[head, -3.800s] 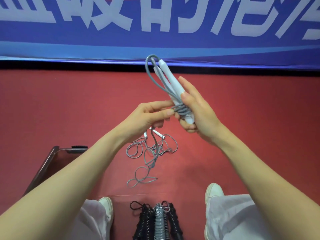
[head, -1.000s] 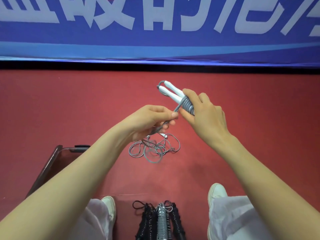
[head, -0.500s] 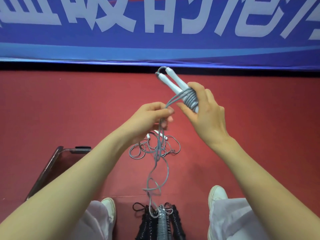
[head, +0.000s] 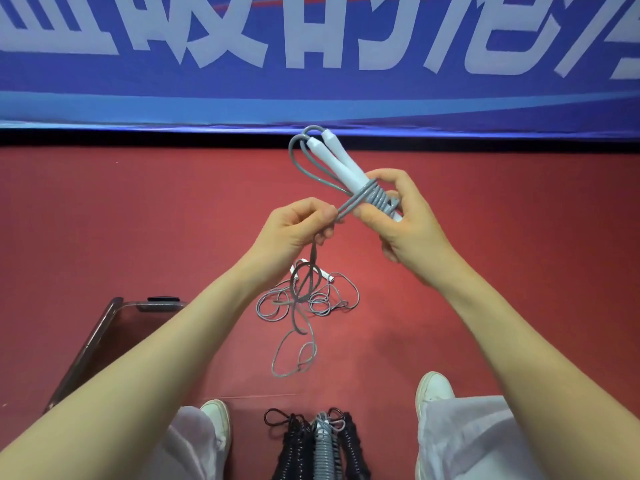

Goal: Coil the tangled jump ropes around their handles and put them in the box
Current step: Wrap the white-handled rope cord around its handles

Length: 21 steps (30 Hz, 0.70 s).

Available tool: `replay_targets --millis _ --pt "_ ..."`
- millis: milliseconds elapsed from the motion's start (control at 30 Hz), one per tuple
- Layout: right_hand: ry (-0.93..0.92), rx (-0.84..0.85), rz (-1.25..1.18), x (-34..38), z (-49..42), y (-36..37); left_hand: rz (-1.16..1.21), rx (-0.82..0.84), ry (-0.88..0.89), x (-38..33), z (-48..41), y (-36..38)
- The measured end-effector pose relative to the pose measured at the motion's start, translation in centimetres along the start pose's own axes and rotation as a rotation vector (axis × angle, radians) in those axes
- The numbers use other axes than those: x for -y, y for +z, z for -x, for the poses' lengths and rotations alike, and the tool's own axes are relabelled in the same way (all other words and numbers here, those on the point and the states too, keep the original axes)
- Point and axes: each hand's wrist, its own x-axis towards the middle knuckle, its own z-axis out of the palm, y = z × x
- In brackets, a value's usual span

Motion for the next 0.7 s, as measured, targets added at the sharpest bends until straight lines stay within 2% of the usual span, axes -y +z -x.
replay_targets --millis 133,267,333,467,600,700 --pt "0.024 0.021 -0.068 0.5 -0.1 -0.4 0.063 0.002 0.004 0.3 0.0 0.2" --pt "0.106 0.138 -0.102 0.6 -0.2 -1.2 0.151 -0.017 -0.041 0.3 0.1 0.1" --pt "0.122 0.159 -0.107 0.7 0.0 -1.2 0.085 0.015 -0.057 0.5 0.2 0.1" --pt "0.150 0.082 -0.211 0.9 0.5 -0.3 -0.079 0.180 -0.085 0.8 0.6 0.8" --pt "0.184 0.030 -0.295 0.7 0.7 0.3 -0.200 0.171 -0.132 0.7 0.5 1.0" --pt "0.167 0.027 -0.397 0.8 0.6 -0.5 -0.252 0.255 -0.154 1.2 0.2 -0.4"
